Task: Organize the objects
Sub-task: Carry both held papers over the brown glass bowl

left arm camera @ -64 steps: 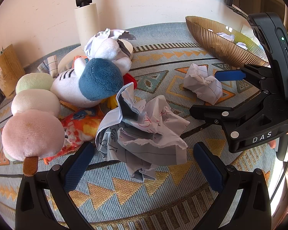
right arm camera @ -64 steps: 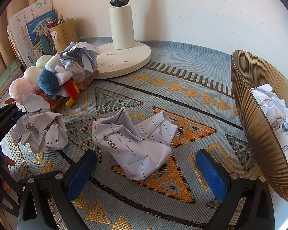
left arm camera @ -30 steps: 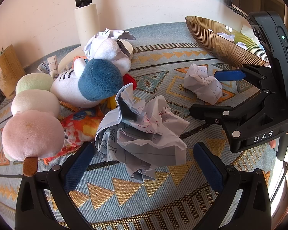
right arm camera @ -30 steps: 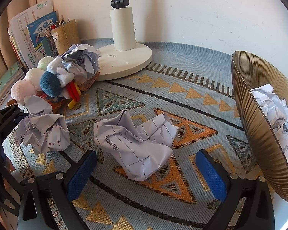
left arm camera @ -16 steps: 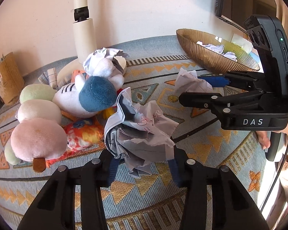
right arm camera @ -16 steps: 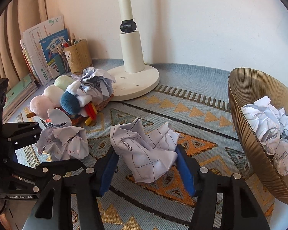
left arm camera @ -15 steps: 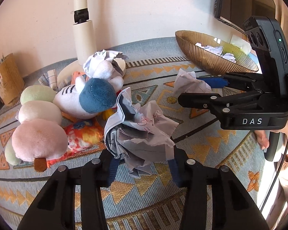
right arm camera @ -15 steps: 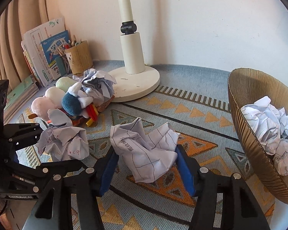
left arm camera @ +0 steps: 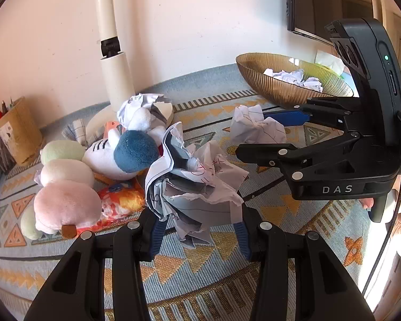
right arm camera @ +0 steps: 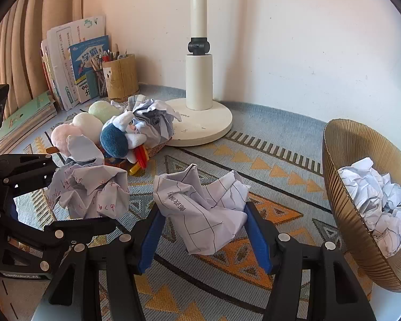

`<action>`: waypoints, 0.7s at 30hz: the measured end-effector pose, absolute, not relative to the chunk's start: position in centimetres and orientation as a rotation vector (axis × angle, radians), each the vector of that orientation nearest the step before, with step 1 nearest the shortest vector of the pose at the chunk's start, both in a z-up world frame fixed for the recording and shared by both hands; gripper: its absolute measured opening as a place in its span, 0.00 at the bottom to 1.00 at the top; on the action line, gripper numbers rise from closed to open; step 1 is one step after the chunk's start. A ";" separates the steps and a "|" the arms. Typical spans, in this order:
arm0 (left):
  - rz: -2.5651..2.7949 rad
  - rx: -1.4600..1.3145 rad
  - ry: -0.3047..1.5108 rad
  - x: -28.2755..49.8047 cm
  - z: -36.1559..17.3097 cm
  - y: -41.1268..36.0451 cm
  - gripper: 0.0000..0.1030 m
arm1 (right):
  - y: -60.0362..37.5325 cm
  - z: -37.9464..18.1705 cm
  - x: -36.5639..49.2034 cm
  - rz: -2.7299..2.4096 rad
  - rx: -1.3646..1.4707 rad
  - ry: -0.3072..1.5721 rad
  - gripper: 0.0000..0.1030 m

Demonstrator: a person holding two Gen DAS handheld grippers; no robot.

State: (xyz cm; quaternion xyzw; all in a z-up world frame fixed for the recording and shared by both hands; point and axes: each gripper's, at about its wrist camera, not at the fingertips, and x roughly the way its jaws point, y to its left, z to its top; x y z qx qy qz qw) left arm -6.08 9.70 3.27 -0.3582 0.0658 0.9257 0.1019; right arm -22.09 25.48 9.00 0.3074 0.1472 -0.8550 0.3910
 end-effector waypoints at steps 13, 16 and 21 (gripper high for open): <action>2.637 -0.791 0.082 -9.1 10.9 16.2 0.41 | 34.4 18.9 -23.9 -2.282 0.596 0.061 0.57; 2.614 -0.709 0.088 -10.8 13.1 18.6 0.41 | 37.5 20.8 -25.5 -2.363 0.578 0.048 0.57; 2.548 -0.667 0.083 -14.3 14.5 22.8 0.41 | 43.0 21.9 -28.6 -2.492 0.611 -0.033 0.57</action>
